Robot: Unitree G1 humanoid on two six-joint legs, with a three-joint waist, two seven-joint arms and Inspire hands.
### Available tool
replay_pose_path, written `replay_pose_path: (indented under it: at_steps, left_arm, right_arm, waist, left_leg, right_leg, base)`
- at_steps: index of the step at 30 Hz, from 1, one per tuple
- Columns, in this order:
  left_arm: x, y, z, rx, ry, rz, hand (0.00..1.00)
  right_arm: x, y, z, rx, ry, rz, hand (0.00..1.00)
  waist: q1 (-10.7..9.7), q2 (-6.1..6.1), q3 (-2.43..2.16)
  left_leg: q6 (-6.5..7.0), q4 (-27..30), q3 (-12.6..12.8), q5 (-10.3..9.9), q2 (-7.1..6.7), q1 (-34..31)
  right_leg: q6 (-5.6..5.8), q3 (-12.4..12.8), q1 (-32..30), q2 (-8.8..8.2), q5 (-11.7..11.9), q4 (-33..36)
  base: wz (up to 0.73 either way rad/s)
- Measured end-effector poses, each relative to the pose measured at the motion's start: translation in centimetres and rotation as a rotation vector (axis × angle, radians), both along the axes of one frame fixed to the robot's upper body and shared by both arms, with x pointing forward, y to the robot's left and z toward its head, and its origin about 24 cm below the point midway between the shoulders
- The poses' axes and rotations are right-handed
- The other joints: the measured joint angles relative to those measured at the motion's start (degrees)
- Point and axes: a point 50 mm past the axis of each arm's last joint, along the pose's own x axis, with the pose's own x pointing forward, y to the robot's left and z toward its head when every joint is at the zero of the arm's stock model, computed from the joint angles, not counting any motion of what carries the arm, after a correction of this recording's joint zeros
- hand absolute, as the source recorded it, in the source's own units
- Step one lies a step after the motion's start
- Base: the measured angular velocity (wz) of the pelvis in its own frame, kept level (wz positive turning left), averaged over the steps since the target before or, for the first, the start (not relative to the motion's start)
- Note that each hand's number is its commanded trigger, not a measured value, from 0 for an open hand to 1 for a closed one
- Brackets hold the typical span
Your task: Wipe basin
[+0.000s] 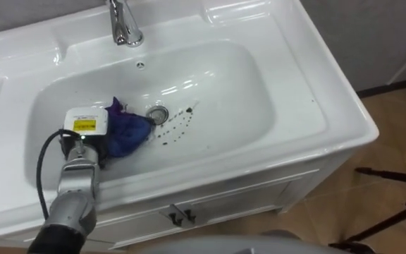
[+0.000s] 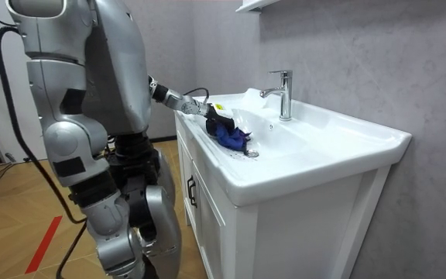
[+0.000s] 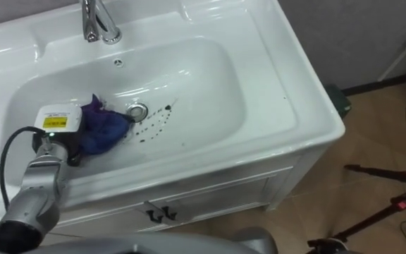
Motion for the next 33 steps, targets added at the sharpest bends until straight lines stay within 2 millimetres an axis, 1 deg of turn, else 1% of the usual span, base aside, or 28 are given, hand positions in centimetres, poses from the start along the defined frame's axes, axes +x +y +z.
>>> replay_pose_path:
  at_steps: [2, 4, 6, 8, 9, 12, 14, 15, 17, 21, 23, 26, 33]
  left_arm:
    - [0.5, -0.8, 0.2, -0.013, 0.012, -0.032, 1.0]
    - [0.7, -1.3, 0.4, -0.025, 0.028, -0.051, 1.0]
    - [0.8, -2.1, 0.7, -0.044, 0.035, -0.081, 1.0]
    - [0.9, -3.5, 0.9, -0.063, 0.043, -0.135, 1.0]
    - [0.9, -3.8, 0.9, -0.066, 0.043, -0.147, 1.0]
    - [1.1, -5.0, 1.4, -0.089, 0.038, -0.195, 1.0]
    - [1.4, -6.0, 1.7, -0.109, 0.031, -0.231, 1.0]
    - [1.6, -6.2, 1.8, -0.111, 0.03, -0.236, 1.0]
    - [2.0, -7.0, 2.3, -0.126, 0.022, -0.272, 1.0]
    - [2.1, -8.2, 2.8, -0.164, 0.015, -0.308, 1.0]
    - [2.3, -8.9, 2.9, -0.201, 0.011, -0.308, 1.0]
    - [2.2, -10.0, 2.9, -0.235, 0.004, -0.322, 1.0]
    - [2.2, -11.1, 3.3, -0.256, -0.009, -0.35, 1.0]
  right_arm:
    - [0.3, 0.2, 0.0, 0.007, -0.01, 0.017, 0.0]
    - [0.6, 0.3, -0.1, 0.012, -0.019, 0.04, 0.0]
    - [0.6, 0.5, -0.1, 0.019, -0.023, 0.044, 0.0]
    - [0.6, 0.5, -0.2, 0.023, -0.016, 0.035, 0.0]
    - [0.6, 0.5, -0.2, 0.024, -0.015, 0.036, 0.0]
    - [0.2, 0.8, -0.3, 0.033, -0.002, 0.035, 0.0]
    - [-0.1, 0.7, -0.4, 0.027, 0.01, 0.032, 0.0]
    - [-0.2, 0.7, -0.4, 0.025, 0.01, 0.033, 0.0]
    - [-0.1, 0.8, -0.4, 0.026, 0.006, 0.042, 0.0]
    - [0.2, 0.9, -0.4, 0.032, -0.011, 0.05, 0.0]
    - [0.3, 1.1, -0.4, 0.034, -0.004, 0.078, 0.0]
    - [0.4, 1.5, -0.5, 0.042, -0.004, 0.086, 0.0]
    - [0.4, 2.4, -0.8, 0.064, 0.001, 0.117, 0.0]
  waist:
    - [-0.41, 0.27, 0.25]
    - [-0.91, 0.51, 0.4]
    - [-1.43, 0.52, 0.41]
    - [-2.08, 0.49, 0.42]
    - [-2.28, 0.46, 0.43]
    - [-2.6, 0.2, 0.52]
    - [-2.85, -0.06, 0.72]
    - [-2.84, -0.15, 0.78]
    - [-2.97, -0.63, 1.06]
    - [-3.67, -1.09, 0.97]
    - [-3.85, -1.22, 0.93]
    - [-3.82, -1.35, 0.91]
    - [-4.08, -1.96, 0.84]
  left_leg:
    - [0.0, 0.17, 0.02, 0.0, -0.08, -0.32]
    - [0.0, 0.17, 0.11, 0.0, -0.14, -0.32]
    - [0.01, 0.16, 0.11, 0.0, -0.23, -0.36]
    - [0.0, 0.05, 0.13, 0.0, -0.34, -0.32]
    - [0.0, -0.04, 0.13, 0.0, -0.36, -0.3]
    - [0.01, -0.24, 0.13, 0.0, -0.39, -0.2]
    - [0.01, -0.25, 0.13, 0.0, -0.47, -0.31]
    - [0.01, -0.21, 0.12, 0.0, -0.48, -0.35]
    - [0.01, 0.06, 0.13, 0.0, -0.61, -0.66]
    - [0.13, 0.29, 0.13, -0.07, -0.72, -1.29]
    - [0.16, 0.35, 0.97, -0.09, -0.61, -1.21]
    - [0.16, 0.16, 1.52, -0.09, -0.59, -0.96]
    - [0.16, 0.28, 1.62, -0.09, -0.61, -1.23]
  right_leg:
    - [0.06, -0.04, -0.3, -0.17, -0.07, 0.35]
    - [0.12, 0.02, -0.32, -0.23, -0.25, 0.4]
    - [0.21, -0.08, -0.29, -0.33, -0.47, 0.42]
    - [0.28, -0.18, -0.22, -0.43, -0.51, 0.3]
    - [0.28, -0.2, -0.21, -0.44, -0.51, 0.29]
    - [0.28, -0.27, -0.19, -0.45, -0.5, 0.25]
    - [0.29, -0.5, -0.25, -0.57, -0.51, 0.32]
    - [0.3, -0.46, -0.29, -0.59, -0.51, 0.33]
    - [0.42, -0.4, -0.54, -0.75, -0.59, 0.39]
    - [0.47, -0.35, -1.14, -0.87, -0.6, 0.59]
    - [0.47, -0.41, -1.02, -0.94, -0.6, 0.56]
    - [0.48, -0.4, -0.94, -0.97, -0.59, 0.56]
    - [0.54, -0.5, -1.0, -1.05, -0.57, 0.38]
  base:
    - [0.0]
    - [0.0]
    - [0.05]
    - [0.02]
    - [0.0]
    - [0.01]
    - [0.05]
    - [0.0]
    - [0.0]
    - [0.0]
    - [0.0]
    - [0.0]
    - [0.01]
